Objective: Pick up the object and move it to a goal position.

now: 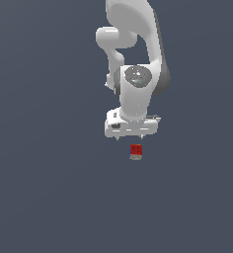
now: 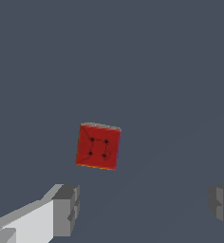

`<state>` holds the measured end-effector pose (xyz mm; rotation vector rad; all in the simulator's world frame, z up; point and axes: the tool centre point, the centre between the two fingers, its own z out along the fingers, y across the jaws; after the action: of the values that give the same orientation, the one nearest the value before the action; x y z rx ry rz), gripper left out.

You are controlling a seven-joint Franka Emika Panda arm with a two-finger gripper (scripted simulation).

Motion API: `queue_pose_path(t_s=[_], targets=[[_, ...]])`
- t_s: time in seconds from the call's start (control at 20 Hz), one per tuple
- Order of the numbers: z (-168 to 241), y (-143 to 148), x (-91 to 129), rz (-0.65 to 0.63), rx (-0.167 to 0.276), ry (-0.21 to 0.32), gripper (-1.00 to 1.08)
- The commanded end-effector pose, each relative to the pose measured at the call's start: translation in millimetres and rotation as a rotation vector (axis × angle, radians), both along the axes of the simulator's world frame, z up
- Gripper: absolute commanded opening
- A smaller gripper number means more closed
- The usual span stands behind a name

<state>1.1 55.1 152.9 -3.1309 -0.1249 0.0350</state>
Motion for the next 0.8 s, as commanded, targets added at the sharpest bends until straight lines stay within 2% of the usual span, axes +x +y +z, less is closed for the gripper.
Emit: queue_pose_path(t_s=[0.0,0.35,0.75], targets=[[0,0,0,0.006,0.0,0.0,1.0],[-4,2,1,0.073,-0.001,-0.001,1.0],[-13,5,2,0.23,-0.004,-0.001,1.0]])
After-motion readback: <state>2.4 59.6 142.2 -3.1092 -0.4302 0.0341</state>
